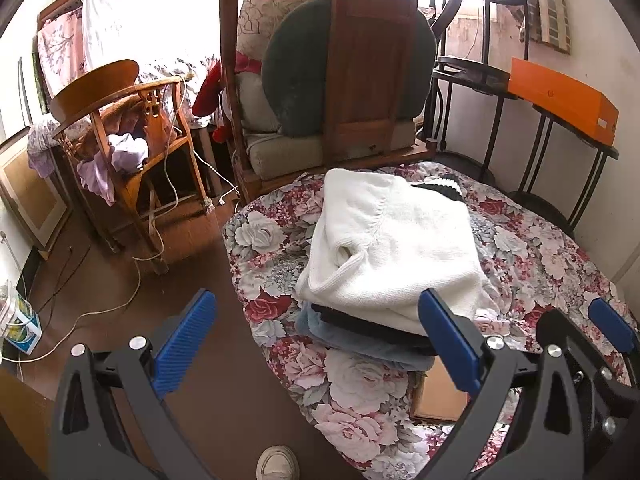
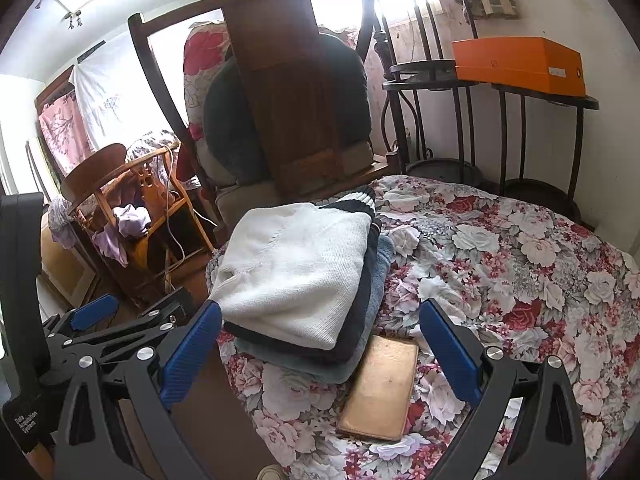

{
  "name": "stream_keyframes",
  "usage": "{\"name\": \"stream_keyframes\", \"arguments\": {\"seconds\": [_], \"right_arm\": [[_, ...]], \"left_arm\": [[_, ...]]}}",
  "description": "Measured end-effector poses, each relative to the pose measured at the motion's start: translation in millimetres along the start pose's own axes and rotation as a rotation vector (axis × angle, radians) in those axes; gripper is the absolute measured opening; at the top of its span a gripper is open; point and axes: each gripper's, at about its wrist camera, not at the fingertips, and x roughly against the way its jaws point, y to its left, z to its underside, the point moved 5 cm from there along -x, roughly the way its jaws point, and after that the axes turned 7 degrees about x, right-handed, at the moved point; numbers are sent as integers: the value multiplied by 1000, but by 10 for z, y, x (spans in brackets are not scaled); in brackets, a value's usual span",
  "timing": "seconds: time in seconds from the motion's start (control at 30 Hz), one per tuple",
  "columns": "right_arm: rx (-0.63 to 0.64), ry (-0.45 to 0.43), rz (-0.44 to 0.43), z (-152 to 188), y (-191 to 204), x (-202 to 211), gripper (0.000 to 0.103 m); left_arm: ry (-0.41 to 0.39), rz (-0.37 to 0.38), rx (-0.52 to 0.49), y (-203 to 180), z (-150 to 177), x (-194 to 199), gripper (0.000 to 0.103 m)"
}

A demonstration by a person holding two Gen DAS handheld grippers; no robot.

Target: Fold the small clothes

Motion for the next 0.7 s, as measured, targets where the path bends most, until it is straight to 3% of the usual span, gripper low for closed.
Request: {"name": "stream_keyframes", "arguments": {"seconds": [0.7], "right_arm": [[-14,-7,6,-23,-34,-41,99]], "left_arm": [[14,36,3,-12,-35,-19,98]]}}
